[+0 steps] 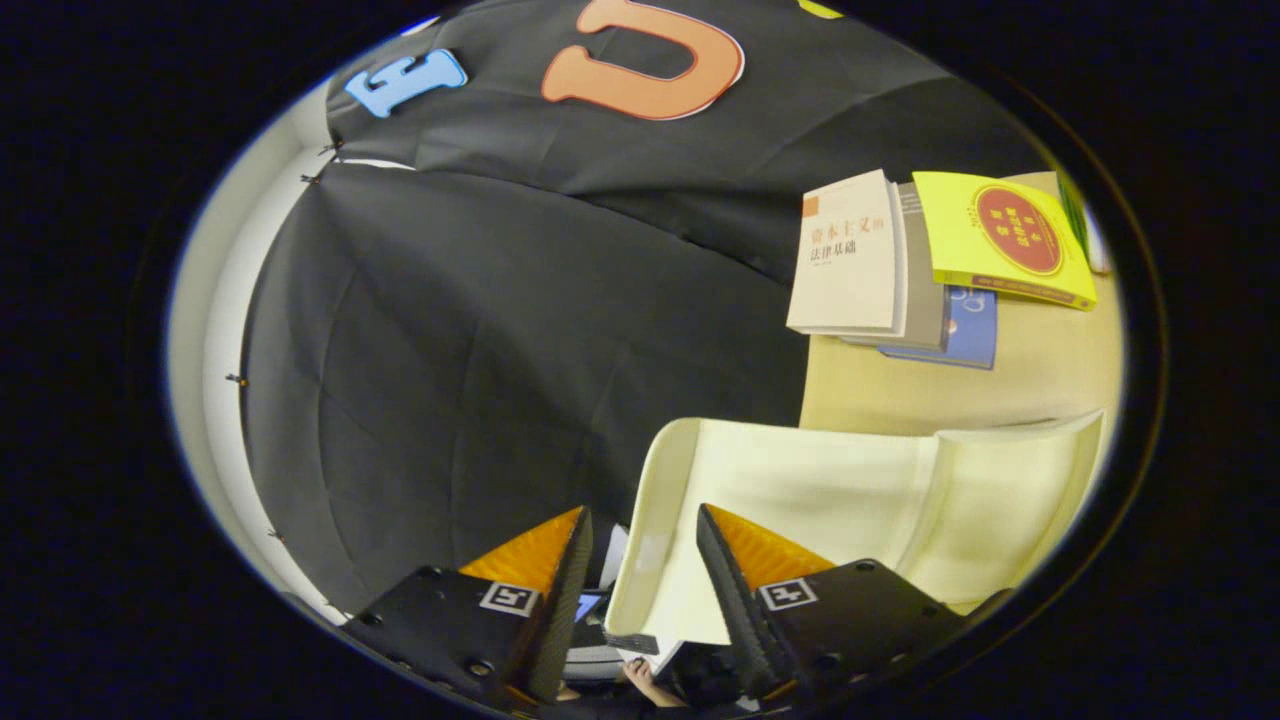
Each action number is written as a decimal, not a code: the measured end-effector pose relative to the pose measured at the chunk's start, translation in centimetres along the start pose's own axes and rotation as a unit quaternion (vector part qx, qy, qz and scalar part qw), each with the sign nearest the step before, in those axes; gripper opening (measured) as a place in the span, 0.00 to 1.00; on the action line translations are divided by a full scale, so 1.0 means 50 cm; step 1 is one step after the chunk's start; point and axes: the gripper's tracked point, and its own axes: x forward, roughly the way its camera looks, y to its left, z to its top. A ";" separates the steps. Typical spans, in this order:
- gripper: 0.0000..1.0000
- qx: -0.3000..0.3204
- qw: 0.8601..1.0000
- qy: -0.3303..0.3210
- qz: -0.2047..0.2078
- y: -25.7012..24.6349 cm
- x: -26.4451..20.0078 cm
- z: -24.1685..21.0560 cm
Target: Open the storage box then place both shoes into the box .Put the left shoe in first, then the right shoe, with the right side of both shoes facing outward in a uniform manner.
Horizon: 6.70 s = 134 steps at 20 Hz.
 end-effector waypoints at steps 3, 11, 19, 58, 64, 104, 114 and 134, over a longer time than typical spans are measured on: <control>0.85 -0.004 1.000 0.001 -0.021 -0.026 -0.009 0.005; 0.95 -0.025 0.990 -0.012 -0.135 -0.245 -0.172 0.001; 0.95 -0.010 0.974 -0.028 -0.224 -0.526 -0.434 -0.083; 0.00 0.008 0.925 0.054 -0.376 -0.897 -0.666 -0.285; 0.00 0.004 0.950 0.021 -0.310 -0.688 -0.611 -0.253; 0.32 -0.041 0.899 0.112 -0.422 -0.612 -0.018 -0.283; 0.96 -0.115 0.910 0.095 -0.387 -0.444 -0.245 -0.233; 0.97 0.032 0.884 0.027 -0.466 -0.966 -0.827 -0.258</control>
